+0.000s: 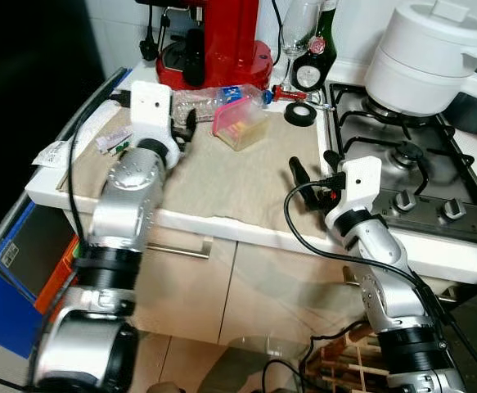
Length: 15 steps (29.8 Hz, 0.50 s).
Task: Restocking fridge
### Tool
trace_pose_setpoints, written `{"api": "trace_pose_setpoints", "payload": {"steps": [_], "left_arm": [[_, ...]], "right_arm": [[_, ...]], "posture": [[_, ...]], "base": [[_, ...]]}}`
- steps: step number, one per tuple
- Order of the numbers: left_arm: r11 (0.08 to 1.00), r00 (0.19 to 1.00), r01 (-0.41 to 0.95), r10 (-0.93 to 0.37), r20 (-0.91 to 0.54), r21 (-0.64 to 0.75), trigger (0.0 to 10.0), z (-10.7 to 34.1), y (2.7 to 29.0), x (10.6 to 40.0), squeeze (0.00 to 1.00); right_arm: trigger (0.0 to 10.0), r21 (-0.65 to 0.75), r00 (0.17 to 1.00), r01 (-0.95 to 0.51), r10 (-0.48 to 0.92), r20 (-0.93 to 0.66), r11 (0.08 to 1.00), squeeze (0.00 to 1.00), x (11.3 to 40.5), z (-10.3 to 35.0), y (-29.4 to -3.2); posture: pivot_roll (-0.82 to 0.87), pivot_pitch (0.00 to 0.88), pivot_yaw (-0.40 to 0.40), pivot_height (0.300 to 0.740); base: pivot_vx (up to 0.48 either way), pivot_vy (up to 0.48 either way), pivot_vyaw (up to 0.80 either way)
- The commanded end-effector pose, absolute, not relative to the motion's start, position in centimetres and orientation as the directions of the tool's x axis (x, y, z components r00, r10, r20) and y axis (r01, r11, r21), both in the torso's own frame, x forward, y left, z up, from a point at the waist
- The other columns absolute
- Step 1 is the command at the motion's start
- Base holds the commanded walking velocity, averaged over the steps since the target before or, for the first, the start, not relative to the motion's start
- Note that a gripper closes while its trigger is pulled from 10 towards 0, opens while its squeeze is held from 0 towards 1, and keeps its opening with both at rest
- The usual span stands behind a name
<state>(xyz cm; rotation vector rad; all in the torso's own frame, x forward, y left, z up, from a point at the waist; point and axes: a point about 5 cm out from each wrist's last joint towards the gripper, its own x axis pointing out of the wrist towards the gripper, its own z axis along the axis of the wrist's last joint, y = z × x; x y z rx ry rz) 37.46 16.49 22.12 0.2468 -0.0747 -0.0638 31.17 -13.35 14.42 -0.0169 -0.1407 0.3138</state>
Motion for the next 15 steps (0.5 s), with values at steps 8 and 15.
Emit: {"api": "trace_pose_setpoints", "payload": {"steps": [8,15], "left_arm": [[0.920,0.999,0.015,-0.002,-0.034,0.392,10.0,23.5,20.0,39.0,1.00],[0.937,0.993,0.024,0.017,-0.114,0.348,10.0,24.4,22.0,39.9,0.00]], "right_arm": [[10.0,-0.033,0.938,-0.318,0.320,0.130,0.947,0.00,31.1,13.9,-12.7],[10.0,-0.024,0.938,-0.325,0.325,0.124,0.946,0.00,30.9,13.6,-12.4]], "posture": [[-0.02,0.017,-0.072,0.740],[-0.02,0.024,-0.060,0.740]], "base": [[0.000,0.000,0.00],[0.000,0.000,0.00]]}}
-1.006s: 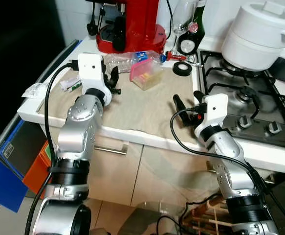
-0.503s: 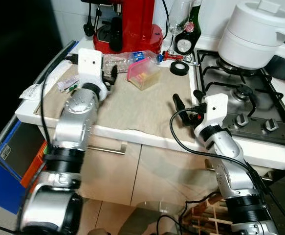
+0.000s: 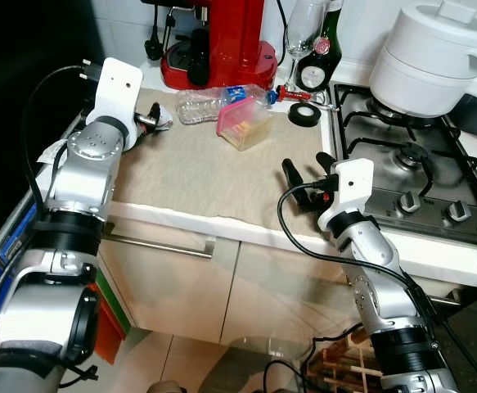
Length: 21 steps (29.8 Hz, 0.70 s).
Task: Restocking fridge
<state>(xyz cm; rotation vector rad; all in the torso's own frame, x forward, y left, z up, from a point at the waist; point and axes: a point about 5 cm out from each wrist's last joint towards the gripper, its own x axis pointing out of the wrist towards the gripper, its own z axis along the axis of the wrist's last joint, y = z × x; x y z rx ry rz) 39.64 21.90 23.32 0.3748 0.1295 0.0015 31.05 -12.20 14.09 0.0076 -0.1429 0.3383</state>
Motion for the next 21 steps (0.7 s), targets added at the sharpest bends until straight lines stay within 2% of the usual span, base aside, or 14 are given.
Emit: {"api": "trace_pose_setpoints", "payload": {"steps": [1,2,6,12,21], "left_arm": [[0.944,0.992,0.030,0.014,-0.129,0.329,10.0,24.5,22.2,40.0,0.00],[0.954,0.988,0.037,0.010,-0.154,0.297,10.0,24.5,22.5,40.2,0.00],[0.949,0.982,0.031,0.030,-0.189,0.313,10.0,24.3,23.4,40.4,0.00],[0.960,0.956,0.130,-0.055,-0.287,0.247,10.0,24.0,23.5,40.5,0.00],[0.942,0.923,0.241,-0.149,-0.355,0.232,10.0,23.5,23.0,40.5,0.00]], "right_arm": [[10.0,-0.023,0.938,-0.324,0.324,0.123,0.946,0.00,30.9,13.6,-12.4],[10.0,-0.022,0.938,-0.323,0.323,0.124,0.946,0.00,30.9,13.6,-12.3],[10.0,-0.020,0.939,-0.321,0.321,0.126,0.947,0.00,30.9,13.6,-12.3],[10.0,-0.016,0.940,-0.319,0.319,0.123,0.948,0.00,30.7,13.4,-12.2],[10.0,-0.009,0.942,-0.315,0.314,0.122,0.949,0.00,30.9,13.4,-12.1]], "posture": [[-0.02,0.024,-0.060,0.740],[-0.02,0.026,-0.056,0.740],[-0.02,0.028,-0.052,0.740],[-0.02,0.033,-0.048,0.740],[-0.01,0.043,-0.042,0.740]], "base": [[0.000,0.000,0.00],[0.000,0.000,0.00],[0.000,0.000,0.00],[0.000,0.000,0.00],[0.000,0.000,0.00]]}}
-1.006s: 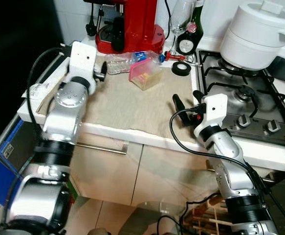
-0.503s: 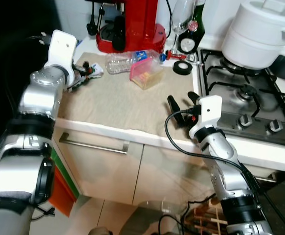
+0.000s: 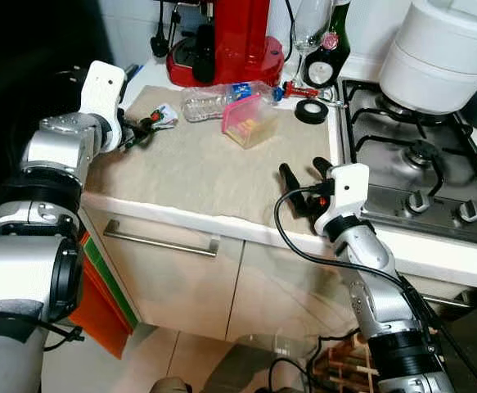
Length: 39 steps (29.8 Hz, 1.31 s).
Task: Restocking fridge
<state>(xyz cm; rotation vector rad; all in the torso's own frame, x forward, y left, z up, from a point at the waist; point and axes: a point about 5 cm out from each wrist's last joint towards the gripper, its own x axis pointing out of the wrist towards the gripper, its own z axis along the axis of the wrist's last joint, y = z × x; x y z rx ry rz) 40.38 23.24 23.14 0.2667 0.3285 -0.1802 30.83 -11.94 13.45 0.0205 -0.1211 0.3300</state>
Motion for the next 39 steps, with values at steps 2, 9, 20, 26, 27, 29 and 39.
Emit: {"api": "trace_pose_setpoints", "payload": {"steps": [2,9,20,26,27,29,39], "left_arm": [[0.932,0.910,0.283,-0.187,-0.371,0.225,10.0,23.4,22.5,40.5,0.00],[0.899,0.858,0.371,-0.234,-0.458,0.235,10.0,21.7,22.2,40.0,0.00],[0.921,0.839,0.338,-0.202,-0.505,0.193,10.0,20.0,22.7,39.7,0.00],[0.960,0.835,0.281,-0.232,-0.500,0.022,0.0,19.0,22.3,39.6,0.00],[0.963,0.834,0.270,-0.234,-0.501,0.001,0.0,18.8,22.2,39.5,0.00],[0.964,0.832,0.264,-0.236,-0.502,-0.017,0.0,18.6,22.1,39.5,0.00],[0.918,0.829,0.355,-0.223,-0.512,0.176,0.0,16.3,20.2,39.0,0.00]], "right_arm": [[10.0,-0.007,0.941,-0.317,0.316,0.122,0.948,0.00,30.9,13.4,-12.0],[10.0,-0.004,0.940,-0.319,0.318,0.122,0.948,0.00,30.9,13.4,-11.8],[10.0,-0.005,0.940,-0.322,0.320,0.120,0.947,0.00,30.9,13.3,-11.7],[10.0,-0.003,0.940,-0.322,0.320,0.120,0.947,0.00,30.9,13.2,-11.7],[10.0,-0.003,0.939,-0.323,0.321,0.120,0.946,0.00,30.9,13.2,-11.7],[10.0,-0.003,0.939,-0.323,0.321,0.121,0.946,0.00,30.9,13.2,-11.7],[10.0,-0.004,0.938,-0.328,0.326,0.120,0.945,0.00,31.0,13.2,-11.6]], "posture": [[0.00,0.044,-0.042,0.740],[0.00,0.045,-0.042,0.740],[0.00,0.047,-0.039,0.740],[0.00,0.041,-0.039,0.740],[0.00,0.040,-0.037,0.740],[0.00,0.040,-0.037,0.740],[0.00,0.034,-0.041,0.740]], "base": [[0.000,0.000,0.00],[0.000,0.000,0.00],[0.000,0.000,0.00],[0.000,0.000,0.00],[0.000,0.000,0.00],[0.000,0.000,0.00],[0.000,0.000,0.00]]}}
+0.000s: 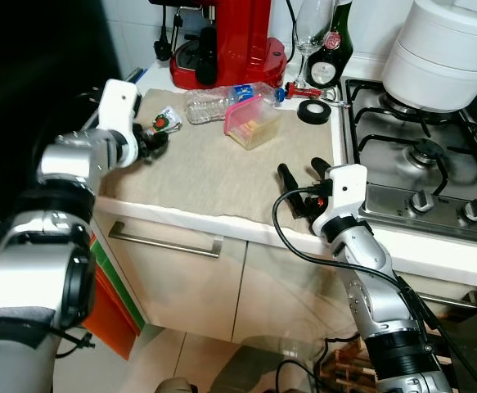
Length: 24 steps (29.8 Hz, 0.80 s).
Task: Restocking fridge
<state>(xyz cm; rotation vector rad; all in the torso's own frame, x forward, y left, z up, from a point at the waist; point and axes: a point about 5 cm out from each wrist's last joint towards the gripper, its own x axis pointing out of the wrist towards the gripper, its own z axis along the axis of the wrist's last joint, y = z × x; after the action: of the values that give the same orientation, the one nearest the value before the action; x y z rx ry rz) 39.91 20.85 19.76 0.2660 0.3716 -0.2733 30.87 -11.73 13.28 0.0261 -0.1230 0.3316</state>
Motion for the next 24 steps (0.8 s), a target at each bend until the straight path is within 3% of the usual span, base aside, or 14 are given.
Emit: {"api": "trace_pose_setpoints", "payload": {"steps": [1,5,9,13,17,24], "left_arm": [[0.914,0.823,0.372,-0.244,-0.512,0.164,0.0,16.1,19.8,38.9,0.00],[0.895,0.822,0.402,-0.261,-0.506,0.192,0.0,15.5,18.8,38.6,0.00],[0.906,0.811,0.412,-0.316,-0.491,0.097,0.0,15.3,17.5,38.2,0.00],[0.905,0.847,0.420,-0.364,-0.387,0.069,0.0,16.5,15.9,37.7,0.00],[0.918,0.908,0.391,-0.373,-0.191,0.068,0.0,19.3,14.7,37.0,0.00],[0.907,0.910,0.413,-0.407,-0.084,0.078,0.0,20.8,13.6,35.3,0.00]], "right_arm": [[10.0,-0.004,0.937,-0.329,0.327,0.120,0.944,0.00,31.0,13.2,-11.6],[10.0,-0.002,0.937,-0.330,0.328,0.120,0.944,0.00,31.0,13.2,-11.5],[10.0,0.001,0.937,-0.331,0.329,0.121,0.943,0.00,30.9,13.2,-11.4],[10.0,0.003,0.938,-0.327,0.324,0.120,0.945,0.00,30.8,13.2,-11.4],[10.0,0.003,0.941,-0.321,0.318,0.118,0.947,0.00,30.7,13.1,-11.6],[10.0,0.005,0.942,-0.319,0.316,0.116,0.948,0.00,30.8,13.0,-11.6]], "posture": [[0.00,0.035,-0.040,0.740],[0.00,0.039,-0.041,0.740],[0.00,0.046,-0.039,0.740],[-0.01,0.051,-0.036,0.740],[-0.01,0.052,-0.031,0.740],[0.00,0.054,-0.035,0.740]], "base": [[0.000,0.000,0.00],[0.000,0.000,0.00],[0.000,0.000,0.00],[0.000,0.000,0.00],[0.000,0.000,0.00],[0.000,0.000,0.00]]}}
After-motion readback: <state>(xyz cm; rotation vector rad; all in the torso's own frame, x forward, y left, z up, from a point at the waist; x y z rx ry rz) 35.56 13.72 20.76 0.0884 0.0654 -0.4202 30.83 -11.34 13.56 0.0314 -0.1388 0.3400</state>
